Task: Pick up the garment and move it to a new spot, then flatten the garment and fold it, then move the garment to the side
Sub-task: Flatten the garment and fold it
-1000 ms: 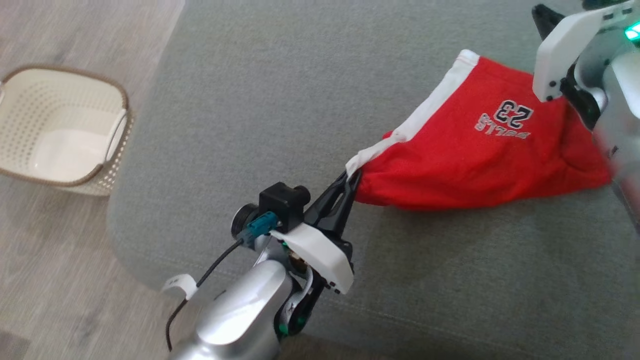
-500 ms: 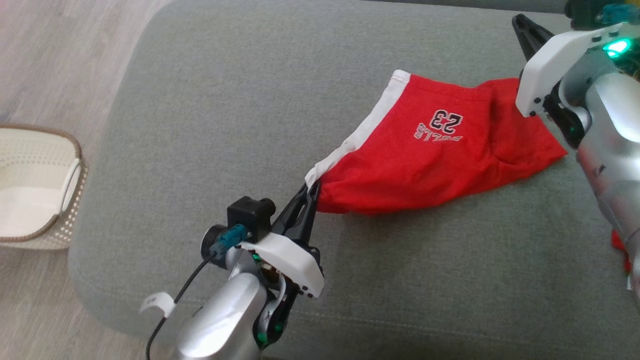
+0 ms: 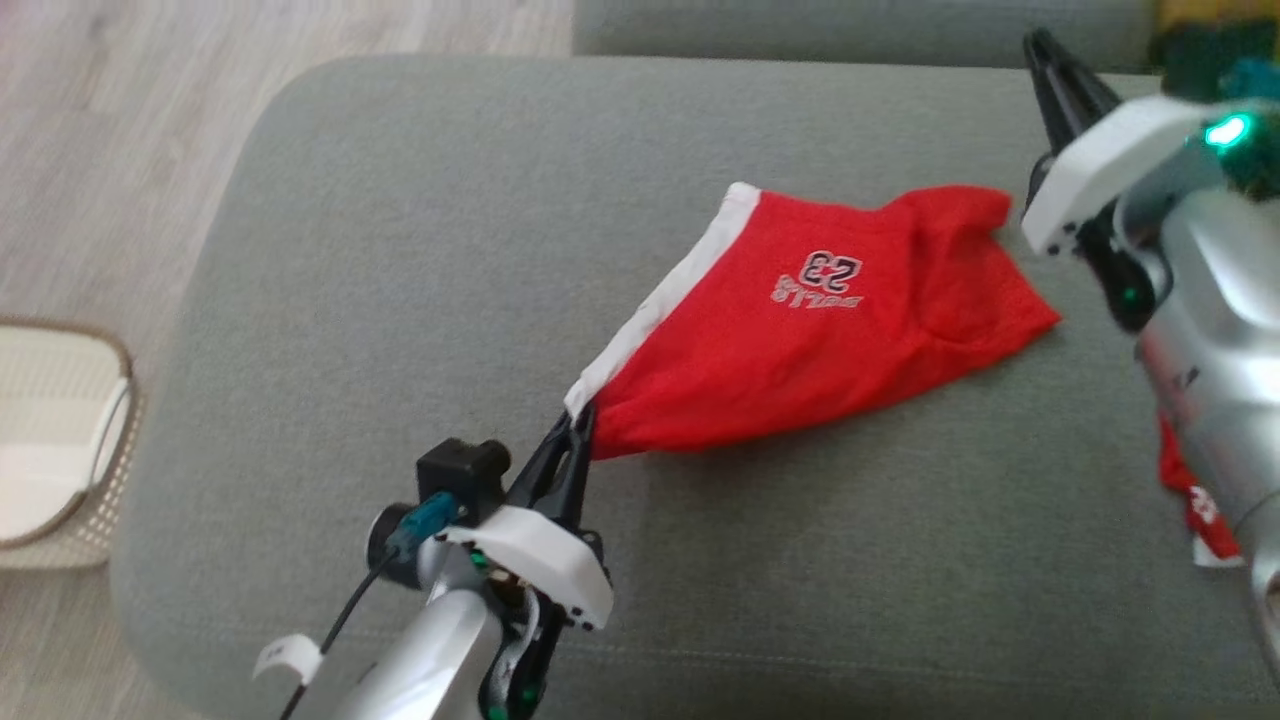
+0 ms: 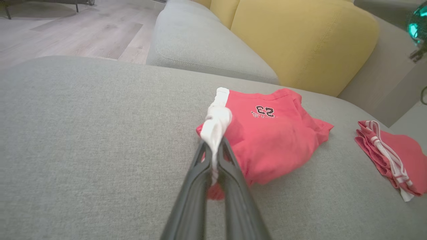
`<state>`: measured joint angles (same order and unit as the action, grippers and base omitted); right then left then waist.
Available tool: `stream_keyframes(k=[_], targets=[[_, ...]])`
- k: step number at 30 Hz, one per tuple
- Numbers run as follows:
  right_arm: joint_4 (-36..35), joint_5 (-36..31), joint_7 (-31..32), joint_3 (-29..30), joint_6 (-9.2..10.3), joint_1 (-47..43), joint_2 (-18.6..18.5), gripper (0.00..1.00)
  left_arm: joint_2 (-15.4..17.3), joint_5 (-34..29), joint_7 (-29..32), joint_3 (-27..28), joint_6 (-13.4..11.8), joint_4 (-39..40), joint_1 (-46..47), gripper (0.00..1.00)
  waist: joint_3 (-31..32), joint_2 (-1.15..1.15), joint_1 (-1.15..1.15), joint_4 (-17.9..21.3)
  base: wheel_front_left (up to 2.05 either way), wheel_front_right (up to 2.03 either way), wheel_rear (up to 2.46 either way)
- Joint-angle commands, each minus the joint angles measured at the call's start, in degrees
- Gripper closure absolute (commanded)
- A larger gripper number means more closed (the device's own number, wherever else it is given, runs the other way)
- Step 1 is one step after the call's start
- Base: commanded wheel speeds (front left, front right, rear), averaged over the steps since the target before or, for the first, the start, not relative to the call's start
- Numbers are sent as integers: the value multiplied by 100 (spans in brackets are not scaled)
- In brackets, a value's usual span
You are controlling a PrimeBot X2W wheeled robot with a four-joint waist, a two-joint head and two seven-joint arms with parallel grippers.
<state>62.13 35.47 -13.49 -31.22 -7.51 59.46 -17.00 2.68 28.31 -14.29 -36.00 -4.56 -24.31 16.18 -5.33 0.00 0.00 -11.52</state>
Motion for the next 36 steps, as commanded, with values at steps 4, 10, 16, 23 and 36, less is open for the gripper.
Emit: stream_keyframes(k=[4, 10, 16, 23, 36], targets=[[-727, -188, -146, 687, 2, -610, 124, 0, 20, -170, -71, 516, -61, 182, -113, 100, 296, 0, 0, 444, 0, 0, 0], [-2073, -1142, -149, 1897, 2, -2019, 381, 0, 20, -331, -71, 904, -16, 255, -415, 100, 436, 0, 0, 793, 0, 0, 0], [-3311, -1942, 79, 2842, 2, -3227, 961, 0, 20, -466, -71, 1060, 147, 204, -648, 100, 465, 0, 0, 1011, 0, 0, 0], [-4694, -2399, 801, 3356, 2, -4013, 1333, 0, 20, -469, -61, 945, 315, -406, -796, 100, 468, 0, 0, 1148, 0, 0, 0], [-5463, -2299, 1257, 3350, 2, -4472, 1410, 0, 20, -553, -70, 1495, -187, 56, -660, 0, 562, 0, 0, 963, 0, 0, 0]])
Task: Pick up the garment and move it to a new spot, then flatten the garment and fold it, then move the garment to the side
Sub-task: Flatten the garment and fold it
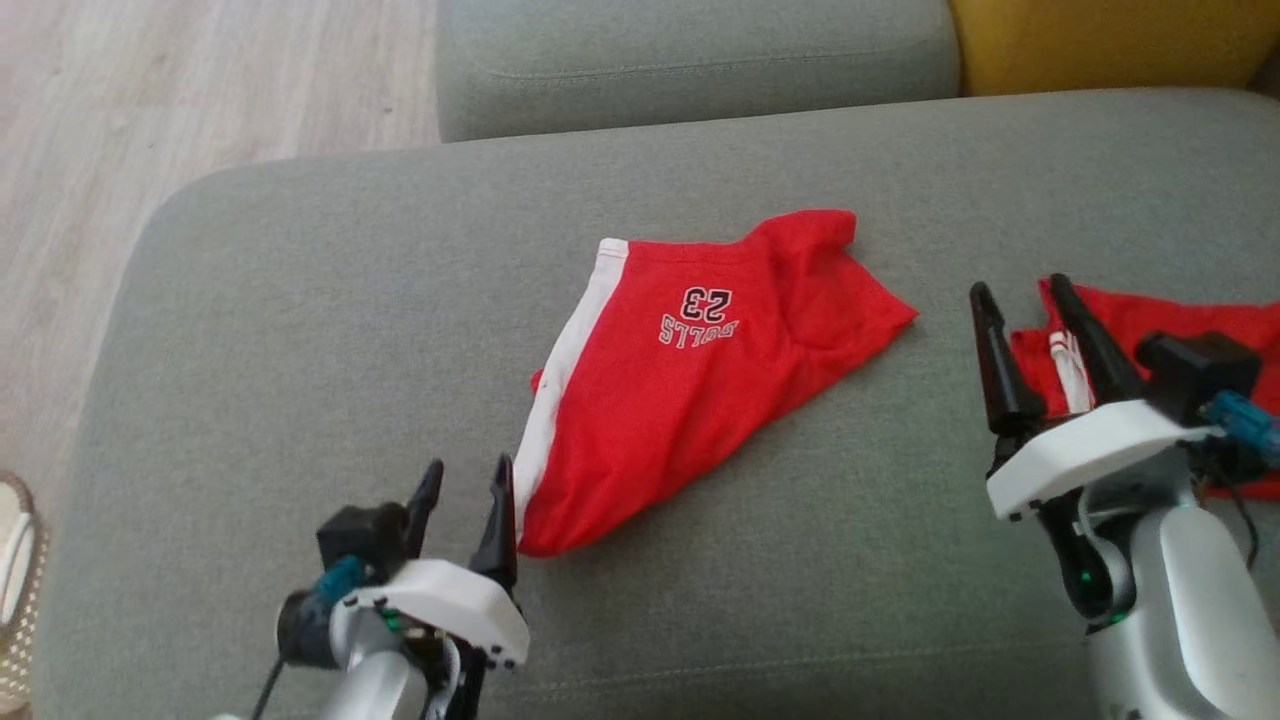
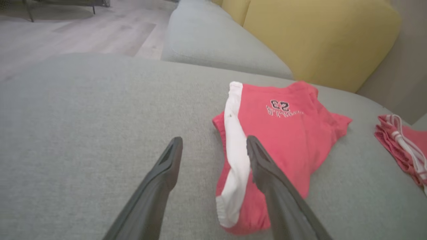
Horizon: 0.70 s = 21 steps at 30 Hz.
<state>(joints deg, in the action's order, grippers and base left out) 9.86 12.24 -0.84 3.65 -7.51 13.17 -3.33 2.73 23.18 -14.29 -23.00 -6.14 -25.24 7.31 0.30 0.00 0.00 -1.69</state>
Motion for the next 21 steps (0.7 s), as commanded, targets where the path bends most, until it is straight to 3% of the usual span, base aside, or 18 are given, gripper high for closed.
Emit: stream_keyframes(k=[1, 13, 21], targets=[[-249, 26, 10, -162, 2, 149, 44, 0, 15, -58, -70, 246, -44, 278, 185, 0, -5, 0, 0, -55, 0, 0, 0], [111, -433, 699, -798, 2, 1057, -123, 0, 15, -12, -70, 237, 41, 1134, 18, 0, -516, 0, 0, -922, 0, 0, 0], [1511, -167, 1343, -1341, 2, 2546, -655, 0, 15, 161, -71, -171, 114, 1199, 331, 0, -1160, 0, 0, -1724, 0, 0, 0]])
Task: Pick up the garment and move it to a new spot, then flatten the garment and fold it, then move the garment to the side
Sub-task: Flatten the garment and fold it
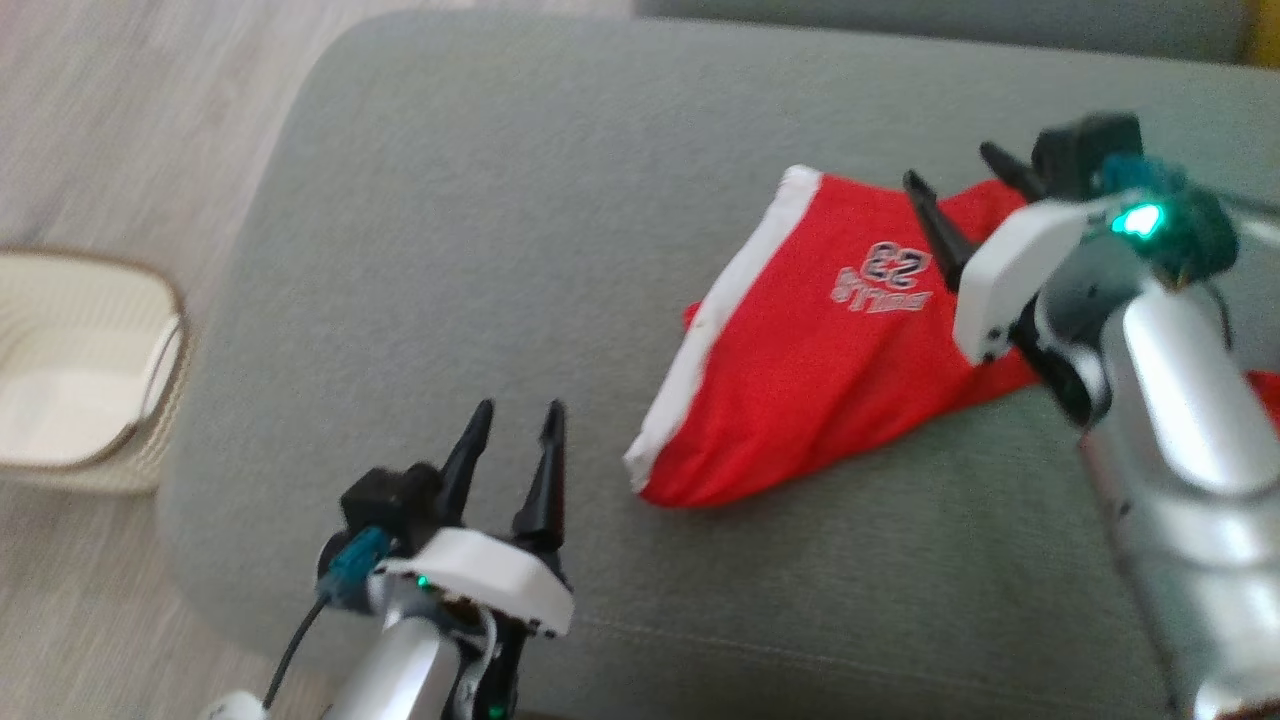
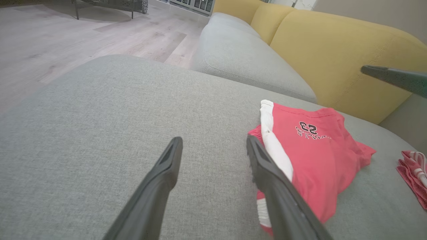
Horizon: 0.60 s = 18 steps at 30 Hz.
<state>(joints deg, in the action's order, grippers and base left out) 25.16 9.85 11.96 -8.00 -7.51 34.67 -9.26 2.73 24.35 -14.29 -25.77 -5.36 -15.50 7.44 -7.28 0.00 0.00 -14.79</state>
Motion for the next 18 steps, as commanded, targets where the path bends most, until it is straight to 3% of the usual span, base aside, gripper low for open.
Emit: stream_keyframes(k=[1, 9, 18], targets=[[214, 122, 125, -271, 2, 602, -149, 0, 15, 79, -71, 45, 39, 237, 366, 0, -478, 0, 0, -511, 0, 0, 0], [1952, 641, 481, -933, 2, 1899, -691, 0, 15, 356, -71, -415, 20, 279, 642, 0, -912, 0, 0, -1174, 0, 0, 0], [2875, 980, 497, -1838, 2, 2594, -1058, 0, 15, 546, -71, -633, -36, 303, 761, 0, -1172, 0, 0, -1533, 0, 0, 0]])
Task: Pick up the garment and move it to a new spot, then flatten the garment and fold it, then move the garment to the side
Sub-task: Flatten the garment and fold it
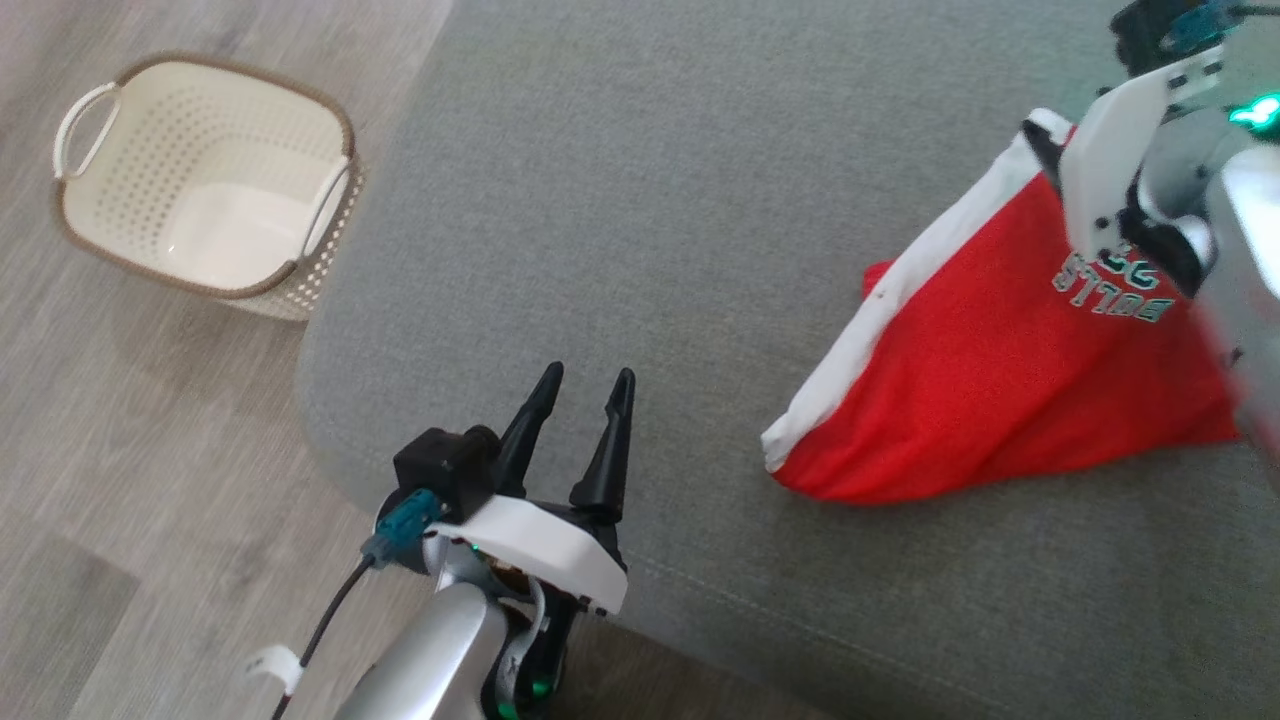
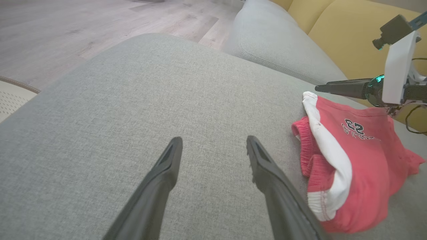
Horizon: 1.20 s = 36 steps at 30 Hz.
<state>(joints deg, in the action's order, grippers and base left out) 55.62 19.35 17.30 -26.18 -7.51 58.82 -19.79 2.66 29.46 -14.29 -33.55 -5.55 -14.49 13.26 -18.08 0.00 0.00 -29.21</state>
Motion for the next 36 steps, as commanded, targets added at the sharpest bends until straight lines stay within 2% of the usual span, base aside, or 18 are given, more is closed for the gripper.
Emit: stream_keyframes(k=[1, 7, 19, 20, 21, 27, 36], targets=[[-80, 35, -65, -110, 2, 248, -43, 0, 21, 54, -71, 133, -25, 205, 187, 0, -120, 0, 0, -118, 0, 0, 0], [454, 285, -138, -517, 2, 555, -43, 0, 21, 130, -71, 103, -75, 258, 219, 0, -251, 0, 0, -205, 0, 0, 0], [943, 781, -90, -1031, 2, 753, -49, 0, 21, 152, -71, 73, -119, 298, 301, 0, -402, 0, 0, -261, 0, 0, 0], [979, 840, -35, -1062, 2, 743, -37, 57, 21, 152, -71, 69, -120, 293, 303, 0, -404, 0, 0, -263, 0, 0, 0], [988, 893, 4, -1112, 2, 723, -30, 100, 21, 151, -71, 67, -122, 287, 303, 0, -400, 0, 0, -263, 0, 0, 0], [929, 1161, -183, -1297, 2, 664, -79, 100, 21, 88, -71, 119, -123, 189, 304, 0, -268, 0, 0, -147, 0, 0, 0], [864, 1507, -1258, -1171, 2, 778, -30, 100, 21, -100, -71, 335, -111, 109, 241, 0, 156, 0, 0, 451, 0, 0, 0]])
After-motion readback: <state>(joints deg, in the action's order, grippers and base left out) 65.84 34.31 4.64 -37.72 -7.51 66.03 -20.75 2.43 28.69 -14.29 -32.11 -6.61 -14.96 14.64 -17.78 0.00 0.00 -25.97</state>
